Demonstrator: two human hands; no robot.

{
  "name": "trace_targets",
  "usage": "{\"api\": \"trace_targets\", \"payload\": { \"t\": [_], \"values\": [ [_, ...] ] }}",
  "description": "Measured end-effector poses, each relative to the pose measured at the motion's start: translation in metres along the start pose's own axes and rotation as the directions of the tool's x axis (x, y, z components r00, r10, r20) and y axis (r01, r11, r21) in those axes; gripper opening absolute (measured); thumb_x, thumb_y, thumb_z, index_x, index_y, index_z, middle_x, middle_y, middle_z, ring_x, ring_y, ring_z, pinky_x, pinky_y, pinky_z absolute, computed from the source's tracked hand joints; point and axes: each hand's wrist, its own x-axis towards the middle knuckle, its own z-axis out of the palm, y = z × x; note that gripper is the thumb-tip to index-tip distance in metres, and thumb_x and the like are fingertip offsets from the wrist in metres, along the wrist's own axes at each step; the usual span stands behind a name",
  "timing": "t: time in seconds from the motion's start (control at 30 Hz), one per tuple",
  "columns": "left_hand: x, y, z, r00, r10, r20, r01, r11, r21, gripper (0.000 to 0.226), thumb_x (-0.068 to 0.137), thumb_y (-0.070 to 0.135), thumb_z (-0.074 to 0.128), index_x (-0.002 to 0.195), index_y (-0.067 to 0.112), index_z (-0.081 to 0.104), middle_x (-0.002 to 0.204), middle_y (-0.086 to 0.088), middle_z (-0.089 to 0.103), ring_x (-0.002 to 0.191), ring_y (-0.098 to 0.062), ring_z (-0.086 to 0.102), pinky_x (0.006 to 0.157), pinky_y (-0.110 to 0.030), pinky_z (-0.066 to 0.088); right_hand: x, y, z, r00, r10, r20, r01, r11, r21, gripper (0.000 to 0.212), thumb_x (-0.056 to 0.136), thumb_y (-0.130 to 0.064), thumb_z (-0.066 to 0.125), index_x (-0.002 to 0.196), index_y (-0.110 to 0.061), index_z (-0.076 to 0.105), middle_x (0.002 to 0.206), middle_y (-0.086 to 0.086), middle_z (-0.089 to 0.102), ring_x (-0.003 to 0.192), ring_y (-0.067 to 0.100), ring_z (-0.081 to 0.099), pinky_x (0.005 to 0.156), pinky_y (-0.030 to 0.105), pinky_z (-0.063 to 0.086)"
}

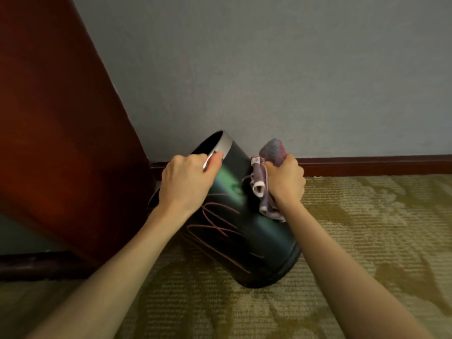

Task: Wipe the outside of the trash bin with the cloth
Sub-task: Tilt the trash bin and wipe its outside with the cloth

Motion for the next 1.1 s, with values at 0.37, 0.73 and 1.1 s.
{"api": "trace_targets", "payload": {
  "t": [0.37, 0.73, 1.1],
  "values": [
    [0.008, -0.001, 0.000, 0.992, -0.124, -0.015, 0.123, 0.991, -0.056, 0.054, 0.094, 0.047, 0.036, 0.049, 0.018, 0.028, 0.060, -0.018, 0.048, 0.065, -0.042, 0.053, 0.055, -0.039, 0.032, -0.021, -0.007, 0.006, 0.984, -0.121, -0.133, 0.122, 0.993, -0.002, 0.031, 0.088, -0.037, 0.054, 0.101, -0.010, 0.046, 0.110, 0.014, 0.060, 0.093, 0.042, 0.058, 0.070, 0.041, 0.038],
    [0.025, 0.011, 0.010, 0.998, -0.050, -0.043, 0.050, 0.999, -0.011, 0.054, 0.094, 0.046, 0.040, 0.070, 0.002, 0.062, 0.077, -0.030, 0.062, 0.076, -0.049, 0.056, 0.060, -0.038, 0.028, -0.061, 0.008, 0.010, 0.925, -0.252, -0.285, 0.291, 0.951, 0.103, 0.035, 0.084, -0.031, 0.056, 0.113, -0.012, 0.048, 0.110, 0.007, 0.060, 0.080, 0.033, 0.059, 0.062, 0.031, 0.031],
    [-0.017, 0.033, -0.006, 0.990, 0.135, -0.036, -0.137, 0.989, -0.059, 0.047, 0.094, 0.043, 0.036, 0.053, 0.021, 0.030, 0.042, -0.002, 0.033, 0.038, -0.032, 0.049, 0.043, -0.028, 0.026, 0.003, 0.005, -0.017, 0.998, 0.069, 0.012, -0.070, 0.992, 0.103, 0.034, 0.084, -0.040, 0.059, 0.100, -0.011, 0.052, 0.109, 0.016, 0.062, 0.099, 0.038, 0.058, 0.075, 0.036, 0.040]
  ]
}}
